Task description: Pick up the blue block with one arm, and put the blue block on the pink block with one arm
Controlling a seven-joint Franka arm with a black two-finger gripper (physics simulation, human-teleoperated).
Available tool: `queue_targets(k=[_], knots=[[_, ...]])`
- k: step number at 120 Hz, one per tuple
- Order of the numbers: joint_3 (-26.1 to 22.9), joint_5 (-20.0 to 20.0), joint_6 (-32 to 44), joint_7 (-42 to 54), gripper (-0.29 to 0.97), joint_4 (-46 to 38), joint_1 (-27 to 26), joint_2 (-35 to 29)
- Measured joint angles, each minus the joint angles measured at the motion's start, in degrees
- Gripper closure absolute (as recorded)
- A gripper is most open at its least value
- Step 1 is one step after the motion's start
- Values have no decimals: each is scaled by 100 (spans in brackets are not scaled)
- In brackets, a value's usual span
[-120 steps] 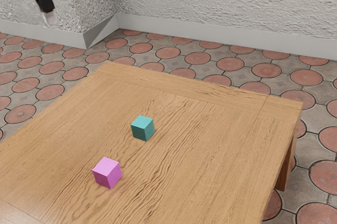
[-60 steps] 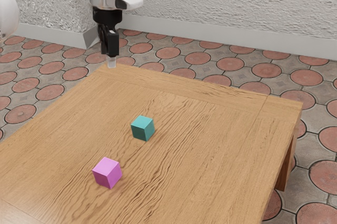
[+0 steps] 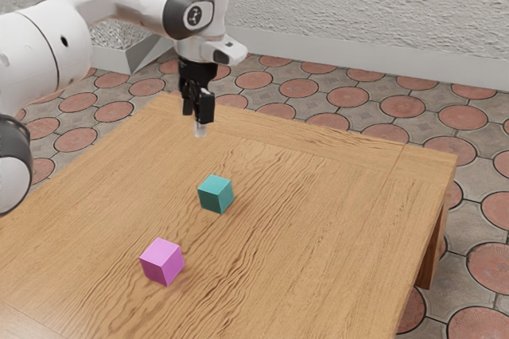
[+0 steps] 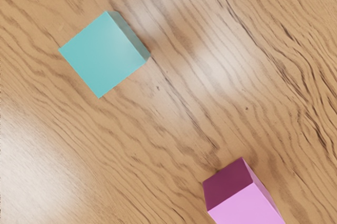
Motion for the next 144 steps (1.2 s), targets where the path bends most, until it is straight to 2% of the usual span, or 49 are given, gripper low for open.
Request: queue_targets(k=[21, 49, 68, 91, 100, 109, 131, 144], knots=[[24, -46, 327, -88, 0, -16, 85, 27], [-84, -338, 682, 71, 0, 30, 128, 470], [-114, -437, 849, -366, 0, 36, -4, 664], [-65, -505, 1116, -808, 0, 30, 250, 682], [-87, -519, 1473, -1086, 1, -41, 217, 736], [-63, -610, 1986, -1403, 1, -693, 330, 521], [-65, -935, 3200, -1965, 0, -1615, 557, 463], [-104, -1041, 3835, -2237, 0, -1860, 506, 585]])
